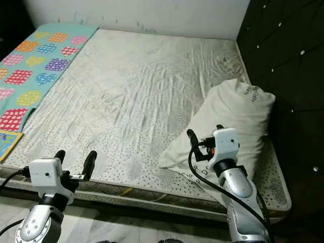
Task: Clean up the room
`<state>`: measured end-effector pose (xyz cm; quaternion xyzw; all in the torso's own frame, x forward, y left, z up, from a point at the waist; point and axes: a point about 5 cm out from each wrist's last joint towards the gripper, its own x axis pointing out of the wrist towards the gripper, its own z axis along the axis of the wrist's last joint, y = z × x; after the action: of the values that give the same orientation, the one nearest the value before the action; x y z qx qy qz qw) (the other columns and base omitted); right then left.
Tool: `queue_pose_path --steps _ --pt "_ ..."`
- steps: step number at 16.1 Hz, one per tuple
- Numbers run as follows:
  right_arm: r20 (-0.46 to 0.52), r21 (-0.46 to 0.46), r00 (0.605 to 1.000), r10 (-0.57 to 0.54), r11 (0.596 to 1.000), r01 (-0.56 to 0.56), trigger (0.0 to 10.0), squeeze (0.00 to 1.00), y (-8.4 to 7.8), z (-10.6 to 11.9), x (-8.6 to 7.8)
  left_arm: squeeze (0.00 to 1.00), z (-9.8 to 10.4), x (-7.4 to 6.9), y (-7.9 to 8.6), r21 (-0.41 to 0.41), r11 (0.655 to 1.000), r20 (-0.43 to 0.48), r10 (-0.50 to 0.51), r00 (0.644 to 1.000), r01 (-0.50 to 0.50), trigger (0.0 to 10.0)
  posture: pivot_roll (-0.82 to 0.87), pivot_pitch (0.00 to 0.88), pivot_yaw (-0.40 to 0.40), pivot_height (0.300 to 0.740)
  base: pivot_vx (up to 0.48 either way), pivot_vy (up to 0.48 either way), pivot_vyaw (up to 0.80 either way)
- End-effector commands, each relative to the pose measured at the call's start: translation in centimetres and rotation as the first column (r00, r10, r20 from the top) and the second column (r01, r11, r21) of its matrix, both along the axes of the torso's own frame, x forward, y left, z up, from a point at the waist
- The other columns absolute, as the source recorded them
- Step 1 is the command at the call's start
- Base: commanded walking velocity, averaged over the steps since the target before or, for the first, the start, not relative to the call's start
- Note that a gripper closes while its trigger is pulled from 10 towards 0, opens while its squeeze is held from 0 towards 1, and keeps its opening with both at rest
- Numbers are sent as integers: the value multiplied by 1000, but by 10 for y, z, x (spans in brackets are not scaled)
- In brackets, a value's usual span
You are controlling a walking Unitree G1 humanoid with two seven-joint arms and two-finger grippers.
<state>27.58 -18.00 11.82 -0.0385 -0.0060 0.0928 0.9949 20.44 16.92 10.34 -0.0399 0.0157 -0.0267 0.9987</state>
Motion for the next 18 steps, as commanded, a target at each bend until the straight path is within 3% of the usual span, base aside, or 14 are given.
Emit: queue_pose_path --steps 1,7,13,18 --pt "-6 -5 1000 -2 1000 2 10000 0 0 0 1 0 3 -1 -1 5 1000 6 -19 1000 19 10000 -115 121 -13 740 277 0 0" --pt "-7 -6 1000 -7 1000 7 10000 0 0 -1 1 0 1 1 -2 0 1000 -7 -22 1000 22 10000 -116 116 -11 740 136 0 0" --pt "-10 -7 1000 -6 1000 6 10000 0 0 -2 2 0 1 1 -3 2 999 -2 -35 999 35 10000 -116 116 -13 740 44 0 -570" --pt "-8 -9 1000 -5 1000 5 10000 0 0 -1 2 0 1 1 -5 2 999 -5 -45 999 45 10000 -118 121 -15 740 280 0 -409"
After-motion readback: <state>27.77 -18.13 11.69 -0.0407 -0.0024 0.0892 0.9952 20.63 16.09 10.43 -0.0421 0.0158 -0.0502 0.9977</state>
